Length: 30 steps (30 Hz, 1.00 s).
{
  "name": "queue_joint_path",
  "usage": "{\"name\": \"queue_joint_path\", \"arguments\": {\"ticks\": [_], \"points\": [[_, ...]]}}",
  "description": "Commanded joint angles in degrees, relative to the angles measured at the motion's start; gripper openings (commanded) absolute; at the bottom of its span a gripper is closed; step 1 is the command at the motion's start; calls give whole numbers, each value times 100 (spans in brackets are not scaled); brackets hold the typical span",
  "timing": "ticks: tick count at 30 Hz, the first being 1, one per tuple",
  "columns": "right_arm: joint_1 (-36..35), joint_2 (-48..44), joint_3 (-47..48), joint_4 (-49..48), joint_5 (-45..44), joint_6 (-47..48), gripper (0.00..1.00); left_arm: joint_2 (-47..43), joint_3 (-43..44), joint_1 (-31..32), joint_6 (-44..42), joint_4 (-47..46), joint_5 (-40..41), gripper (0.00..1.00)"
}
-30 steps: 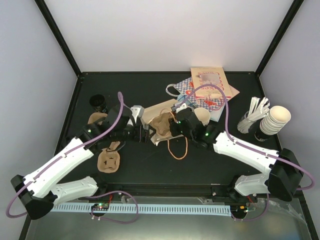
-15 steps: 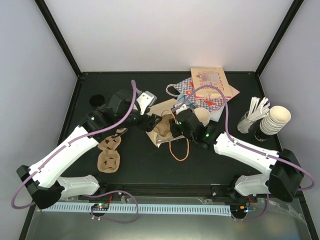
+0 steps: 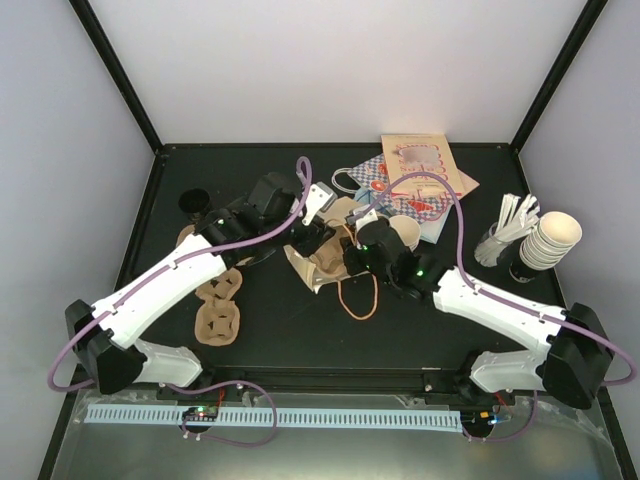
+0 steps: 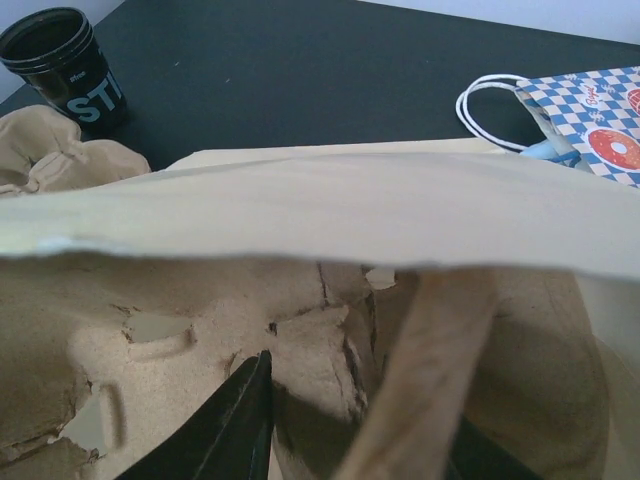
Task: Pack the takeout coffee
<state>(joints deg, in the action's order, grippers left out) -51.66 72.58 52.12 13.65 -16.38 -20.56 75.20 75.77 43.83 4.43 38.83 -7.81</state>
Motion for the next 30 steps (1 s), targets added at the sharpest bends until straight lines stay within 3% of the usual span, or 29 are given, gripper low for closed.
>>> {"name": "queue_joint_path", "arguments": {"ticks": [1,10,21,30], "points": [[16,-171,-115,-322,-152,17,33,162,396,-49,230,-264,-73,34],[19,-303,-287,-424,-240,8,33,310,468,-371,842,-331,-411,2],[19,-614,-671,-888,-362,109,32,563,267,-1292,1782,-257,-2518,2],[13,-367,-602,-851,1,420,31,483,96,-1345,1781,-599,-2885,2]]}}
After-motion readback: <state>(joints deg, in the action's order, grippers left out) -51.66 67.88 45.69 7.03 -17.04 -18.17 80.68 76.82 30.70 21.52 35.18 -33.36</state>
